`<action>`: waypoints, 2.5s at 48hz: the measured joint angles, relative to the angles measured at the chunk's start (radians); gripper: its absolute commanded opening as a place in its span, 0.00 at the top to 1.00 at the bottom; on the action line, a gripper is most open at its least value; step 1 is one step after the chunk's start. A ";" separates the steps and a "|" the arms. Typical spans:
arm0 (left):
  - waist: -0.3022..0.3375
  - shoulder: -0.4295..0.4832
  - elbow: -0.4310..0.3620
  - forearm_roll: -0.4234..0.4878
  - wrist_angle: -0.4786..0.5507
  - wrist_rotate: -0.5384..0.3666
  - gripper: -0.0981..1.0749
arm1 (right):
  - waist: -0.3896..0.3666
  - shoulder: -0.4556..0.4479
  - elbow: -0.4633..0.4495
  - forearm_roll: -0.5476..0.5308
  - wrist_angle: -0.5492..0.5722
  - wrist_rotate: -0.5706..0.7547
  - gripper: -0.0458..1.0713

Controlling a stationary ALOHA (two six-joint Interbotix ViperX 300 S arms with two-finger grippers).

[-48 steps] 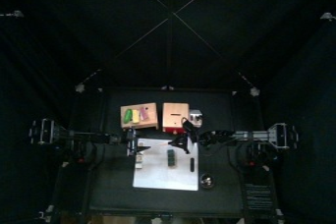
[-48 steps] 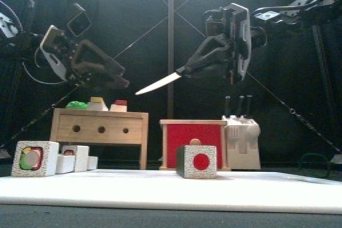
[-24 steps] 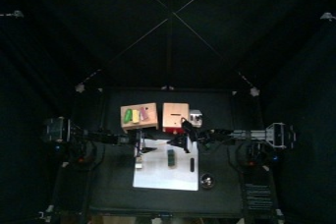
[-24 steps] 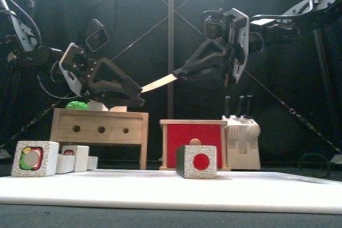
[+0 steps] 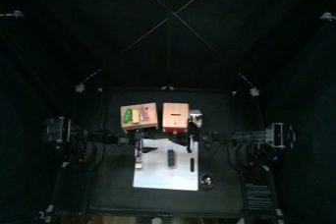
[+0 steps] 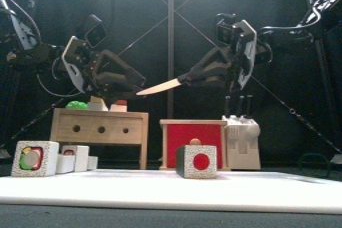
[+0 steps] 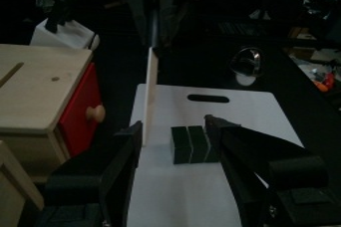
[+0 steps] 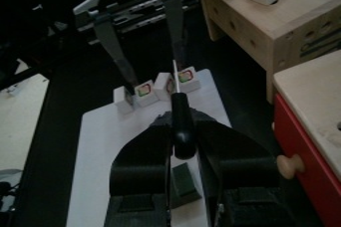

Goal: Grab pairing knife with other hand

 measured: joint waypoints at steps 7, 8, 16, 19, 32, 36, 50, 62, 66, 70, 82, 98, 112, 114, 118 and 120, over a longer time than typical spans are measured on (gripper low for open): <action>-0.006 0.003 0.000 -0.002 -0.005 0.000 0.16 | 0.012 0.008 0.003 0.046 -0.002 -0.071 0.70; -0.006 0.003 0.000 -0.002 -0.005 0.000 0.17 | 0.014 0.011 0.003 0.046 -0.003 -0.077 0.70; -0.011 0.025 0.000 -0.018 -0.009 0.000 0.19 | 0.021 0.034 0.015 0.046 -0.041 -0.118 0.70; -0.011 0.034 -0.002 -0.026 -0.014 0.000 0.20 | 0.023 0.034 0.020 0.051 -0.067 -0.138 0.70; -0.011 0.043 -0.002 -0.046 -0.043 0.000 0.28 | 0.029 0.040 0.021 0.057 -0.101 -0.152 0.70; -0.011 0.044 -0.002 -0.046 -0.048 0.003 0.29 | 0.032 0.044 0.025 0.057 -0.118 -0.153 0.70; -0.011 0.043 -0.002 -0.046 -0.086 0.003 0.30 | 0.034 0.049 0.064 0.058 -0.225 -0.158 0.70; -0.011 0.057 0.000 -0.046 -0.123 0.002 0.30 | 0.034 0.049 0.067 0.060 -0.229 -0.156 0.70; -0.011 0.063 -0.002 -0.046 -0.123 0.002 0.32 | 0.034 0.048 0.067 0.060 -0.230 -0.158 0.70; -0.011 0.067 0.000 -0.046 -0.124 0.002 0.34 | 0.034 0.048 0.069 0.058 -0.230 -0.158 0.70; -0.012 0.071 -0.002 -0.046 -0.124 0.002 0.44 | 0.034 0.049 0.075 0.061 -0.230 -0.156 0.70; -0.011 0.071 0.000 -0.037 -0.124 0.008 0.55 | 0.034 0.048 0.075 0.061 -0.230 -0.153 0.70; -0.008 0.071 0.000 -0.028 -0.124 0.008 0.64 | 0.034 0.048 0.075 0.061 -0.230 -0.153 0.70; -0.008 0.071 0.000 -0.028 -0.124 0.008 0.64 | 0.032 0.048 0.077 0.061 -0.230 -0.153 0.70; -0.008 0.071 0.000 -0.028 -0.124 0.008 0.64 | 0.034 0.048 0.077 0.061 -0.222 -0.149 0.70; -0.006 0.071 -0.002 -0.029 -0.124 0.009 0.64 | 0.037 0.048 0.075 0.061 -0.210 -0.144 0.70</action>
